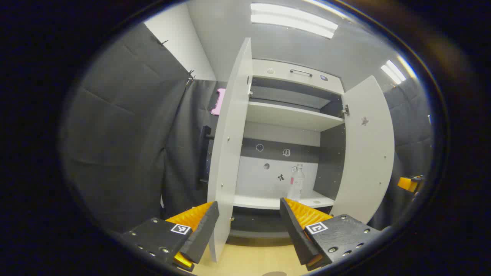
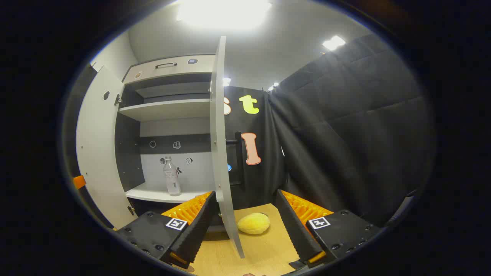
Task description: Grasp the bottle in the cabinet with the left hand and place it on the coaster, then close the right door with the right hand and the left door with the left hand.
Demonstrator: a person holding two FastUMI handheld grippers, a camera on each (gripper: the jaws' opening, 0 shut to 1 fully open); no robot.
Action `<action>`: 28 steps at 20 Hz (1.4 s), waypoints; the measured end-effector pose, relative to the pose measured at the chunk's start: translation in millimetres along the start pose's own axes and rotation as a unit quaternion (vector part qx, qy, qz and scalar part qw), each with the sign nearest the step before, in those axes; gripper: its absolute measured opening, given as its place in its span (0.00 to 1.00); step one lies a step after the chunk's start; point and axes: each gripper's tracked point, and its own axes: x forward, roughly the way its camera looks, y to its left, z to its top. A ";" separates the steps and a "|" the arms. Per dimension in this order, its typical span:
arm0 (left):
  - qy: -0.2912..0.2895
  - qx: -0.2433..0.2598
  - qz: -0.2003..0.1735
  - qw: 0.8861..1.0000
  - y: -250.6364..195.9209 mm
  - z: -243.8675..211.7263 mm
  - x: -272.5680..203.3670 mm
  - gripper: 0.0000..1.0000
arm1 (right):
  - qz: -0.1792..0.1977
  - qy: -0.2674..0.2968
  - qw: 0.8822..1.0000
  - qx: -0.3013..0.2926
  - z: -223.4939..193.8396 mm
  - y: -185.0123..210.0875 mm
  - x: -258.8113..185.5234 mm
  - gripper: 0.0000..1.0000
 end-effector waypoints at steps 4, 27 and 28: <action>0.004 0.007 -0.001 1.000 -1.2 -2.2 -4.2 0.93 | 0.000 -0.003 1.000 -0.003 -0.9 -0.9 -3.7 0.99; 0.027 0.026 -0.089 0.995 -81.2 -13.4 46.4 0.92 | -0.080 -0.018 0.997 -0.012 24.6 -69.5 6.4 0.99; 0.028 0.025 -0.098 0.994 -89.3 -16.2 56.1 0.92 | -0.090 -0.020 0.996 -0.012 25.3 -76.8 8.2 0.99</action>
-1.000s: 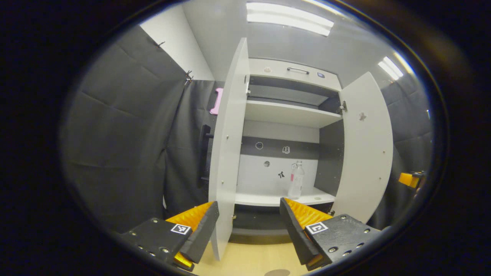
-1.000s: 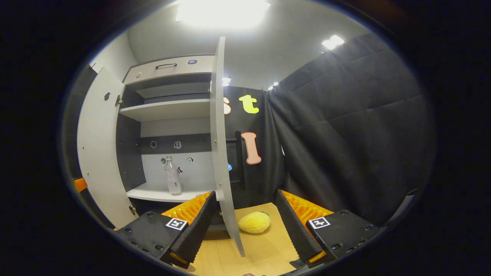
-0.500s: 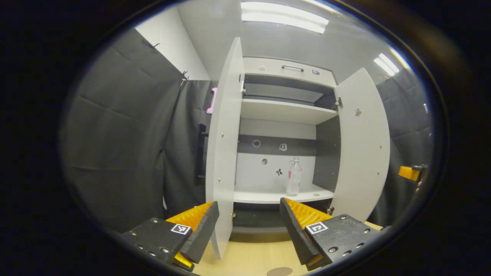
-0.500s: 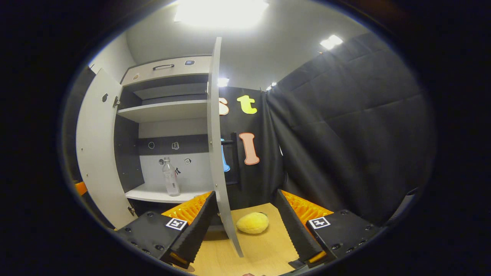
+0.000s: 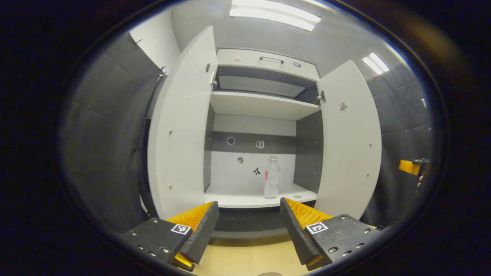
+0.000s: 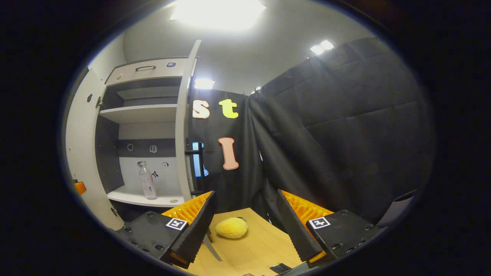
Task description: Grasp the bottle in the cabinet with the left hand and place it on the coaster, then close the right door with the right hand and the left door with the left hand.
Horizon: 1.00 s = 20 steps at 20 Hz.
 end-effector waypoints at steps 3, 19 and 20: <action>0.003 0.005 -0.020 1.000 -15.2 0.2 39.5 0.93 | -0.030 0.006 1.000 0.005 -2.8 -17.9 10.8 0.99; 0.016 0.026 -0.065 0.997 -59.0 -3.7 258.2 0.92 | -0.129 -0.006 0.991 0.044 -7.2 -71.0 92.6 0.94; 0.020 0.025 -0.068 0.997 -63.6 -8.8 267.4 0.92 | -0.134 -0.008 0.990 0.044 -7.6 -74.1 94.9 0.99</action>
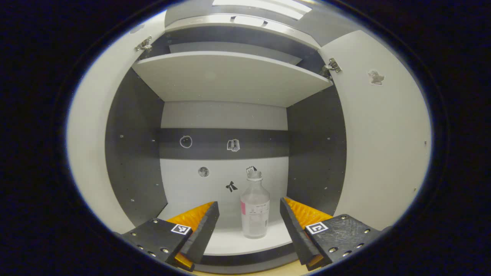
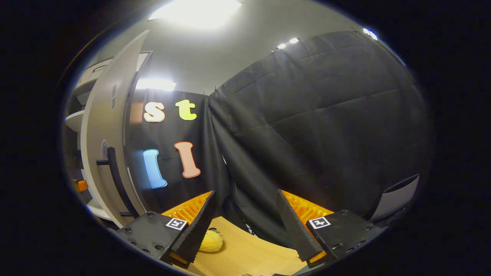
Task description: Grasp the bottle in the cabinet with the left hand and place it on the coaster, then close the right door with the right hand and the left door with the left hand.
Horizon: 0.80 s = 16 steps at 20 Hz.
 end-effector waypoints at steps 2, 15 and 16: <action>0.006 -0.001 -0.005 1.000 -4.7 -7.8 18.7 0.93 | -0.014 -0.003 1.000 -0.004 -0.3 -8.8 7.0 0.99; 0.044 0.006 0.017 0.999 -9.2 -50.9 80.5 0.90 | -0.028 0.023 0.999 -0.011 -22.7 -21.7 45.9 0.99; 0.045 0.004 0.013 0.999 -11.8 -53.3 82.6 0.90 | -0.026 0.024 0.999 -0.013 -24.0 -21.1 48.0 0.99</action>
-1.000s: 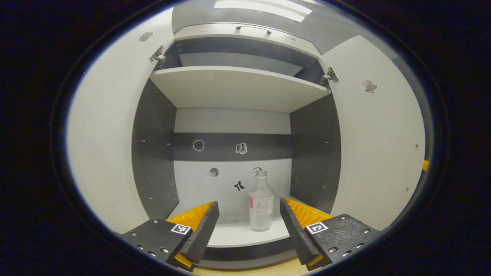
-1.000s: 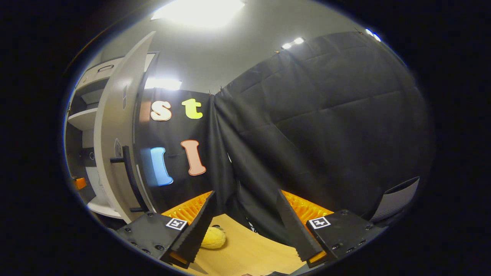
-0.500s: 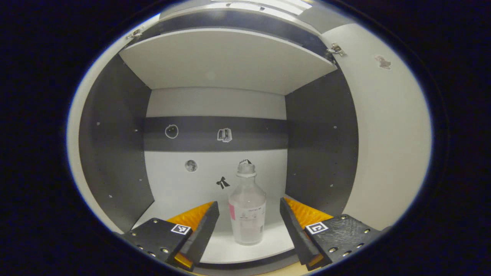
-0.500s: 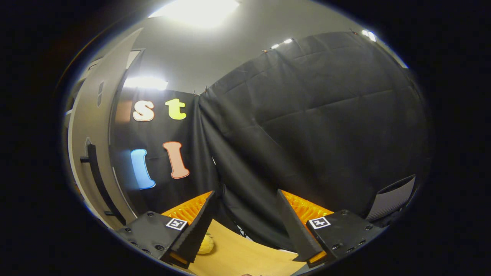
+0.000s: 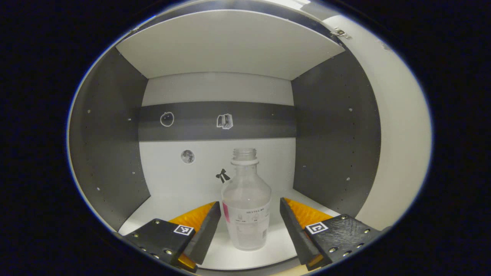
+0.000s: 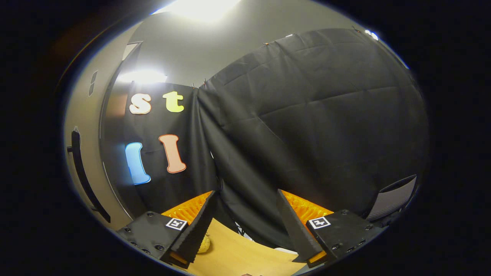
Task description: Grasp the bottle in the cabinet with the left hand and place it on the coaster, then close the right door with the right hand and the left door with the left hand.
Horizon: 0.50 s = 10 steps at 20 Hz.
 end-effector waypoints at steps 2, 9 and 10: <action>0.002 0.007 0.008 1.000 2.3 -1.7 3.9 0.86 | 0.006 0.004 1.000 0.000 -2.7 2.4 5.1 0.94; 0.012 -0.001 0.006 1.000 -4.6 -1.1 -8.6 0.69 | 0.027 0.022 0.999 0.000 -14.2 5.2 16.9 0.99; 0.009 -0.004 0.005 1.000 -6.4 2.7 -19.4 0.69 | 0.033 0.021 0.999 0.001 -15.2 7.6 17.7 0.94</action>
